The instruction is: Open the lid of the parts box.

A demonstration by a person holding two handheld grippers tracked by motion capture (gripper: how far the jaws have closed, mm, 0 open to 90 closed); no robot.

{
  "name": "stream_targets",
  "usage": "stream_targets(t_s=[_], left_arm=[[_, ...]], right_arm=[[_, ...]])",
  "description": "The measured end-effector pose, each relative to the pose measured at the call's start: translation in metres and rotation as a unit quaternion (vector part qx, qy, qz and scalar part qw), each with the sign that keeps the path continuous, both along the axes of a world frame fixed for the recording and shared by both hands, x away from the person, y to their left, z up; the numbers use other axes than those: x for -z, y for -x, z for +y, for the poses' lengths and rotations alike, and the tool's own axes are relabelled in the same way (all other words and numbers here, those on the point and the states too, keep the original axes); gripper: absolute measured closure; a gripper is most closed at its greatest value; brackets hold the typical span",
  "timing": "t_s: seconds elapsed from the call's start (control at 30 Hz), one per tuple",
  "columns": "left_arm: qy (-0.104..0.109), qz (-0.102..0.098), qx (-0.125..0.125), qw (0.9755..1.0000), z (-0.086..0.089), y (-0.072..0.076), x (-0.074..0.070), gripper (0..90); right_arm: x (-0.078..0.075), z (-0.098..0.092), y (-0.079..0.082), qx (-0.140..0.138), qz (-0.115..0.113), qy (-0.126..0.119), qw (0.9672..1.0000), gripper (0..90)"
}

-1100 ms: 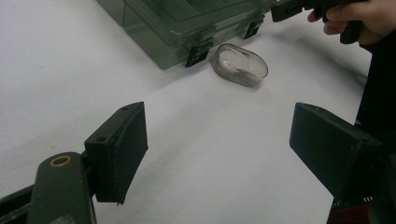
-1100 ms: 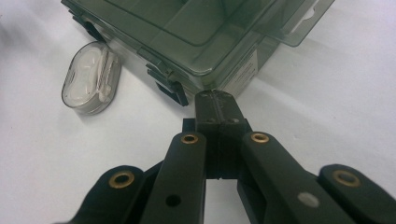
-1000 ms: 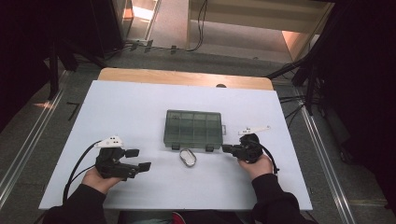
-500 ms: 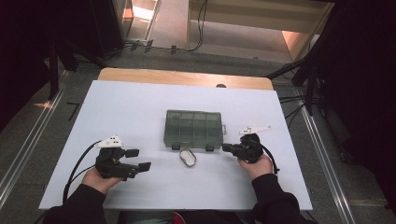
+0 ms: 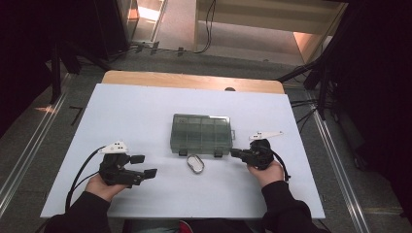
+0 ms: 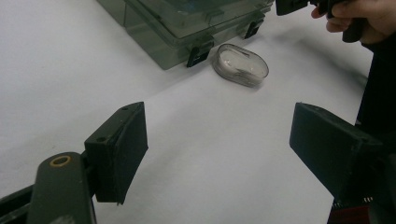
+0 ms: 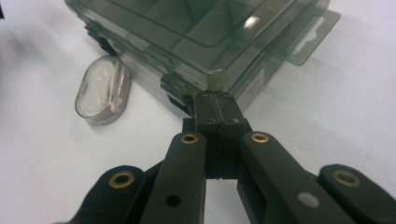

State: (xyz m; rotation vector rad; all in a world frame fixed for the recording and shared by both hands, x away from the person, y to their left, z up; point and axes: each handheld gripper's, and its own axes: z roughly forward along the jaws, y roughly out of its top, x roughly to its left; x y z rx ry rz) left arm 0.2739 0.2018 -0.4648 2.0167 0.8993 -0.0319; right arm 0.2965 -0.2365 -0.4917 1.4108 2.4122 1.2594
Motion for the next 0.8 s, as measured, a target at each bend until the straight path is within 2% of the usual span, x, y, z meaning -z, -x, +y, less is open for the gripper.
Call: stream_targets(t_s=[0.4, 0.8], left_arm=[[-0.001, 0.000, 0.000, 1.0000, -0.0005, -0.0002, 0.0002, 19.5], [-0.001, 0.000, 0.000, 1.0000, -0.0005, -0.0002, 0.0001, 19.5]], right_arm=[[-0.0033, -0.0005, -0.0008, -0.003, -0.012, -0.005, 0.9999, 87.4], [-0.0081, -0.0010, -0.0067, -0.004, -0.029, -0.025, 0.9993, 87.4]])
